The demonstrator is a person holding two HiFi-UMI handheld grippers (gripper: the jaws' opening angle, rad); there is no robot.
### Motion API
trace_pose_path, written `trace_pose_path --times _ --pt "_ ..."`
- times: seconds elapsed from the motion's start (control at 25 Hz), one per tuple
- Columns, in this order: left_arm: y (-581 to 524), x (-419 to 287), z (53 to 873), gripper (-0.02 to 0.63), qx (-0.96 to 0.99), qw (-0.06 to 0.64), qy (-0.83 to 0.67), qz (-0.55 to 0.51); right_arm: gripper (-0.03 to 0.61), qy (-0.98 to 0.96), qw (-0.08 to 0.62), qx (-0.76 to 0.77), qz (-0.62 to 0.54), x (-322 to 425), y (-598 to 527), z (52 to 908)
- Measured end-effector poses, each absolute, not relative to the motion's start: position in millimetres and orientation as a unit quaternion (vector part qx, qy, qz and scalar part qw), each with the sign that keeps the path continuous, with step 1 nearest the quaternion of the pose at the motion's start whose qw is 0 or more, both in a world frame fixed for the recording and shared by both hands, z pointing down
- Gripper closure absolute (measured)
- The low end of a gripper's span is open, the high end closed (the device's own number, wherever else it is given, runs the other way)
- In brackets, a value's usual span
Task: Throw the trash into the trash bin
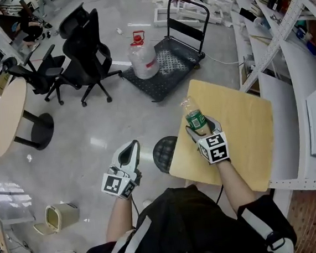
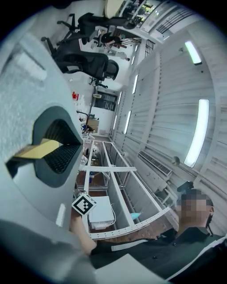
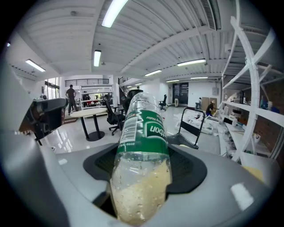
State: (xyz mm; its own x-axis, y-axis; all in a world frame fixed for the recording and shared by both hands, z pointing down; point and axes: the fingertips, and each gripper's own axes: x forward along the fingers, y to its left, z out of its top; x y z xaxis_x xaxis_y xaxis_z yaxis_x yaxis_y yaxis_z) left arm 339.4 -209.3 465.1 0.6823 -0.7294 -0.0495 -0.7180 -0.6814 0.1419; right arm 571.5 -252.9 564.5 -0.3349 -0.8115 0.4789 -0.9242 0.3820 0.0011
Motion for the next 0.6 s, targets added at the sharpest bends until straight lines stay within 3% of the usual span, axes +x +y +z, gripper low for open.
trace_pose_path --times 0.6 --pt "-101 80 457 0.614 0.81 0.016 -0.577 -0.099 0.252 -0.909 0.239 0.338 0.043 272 -226 532"
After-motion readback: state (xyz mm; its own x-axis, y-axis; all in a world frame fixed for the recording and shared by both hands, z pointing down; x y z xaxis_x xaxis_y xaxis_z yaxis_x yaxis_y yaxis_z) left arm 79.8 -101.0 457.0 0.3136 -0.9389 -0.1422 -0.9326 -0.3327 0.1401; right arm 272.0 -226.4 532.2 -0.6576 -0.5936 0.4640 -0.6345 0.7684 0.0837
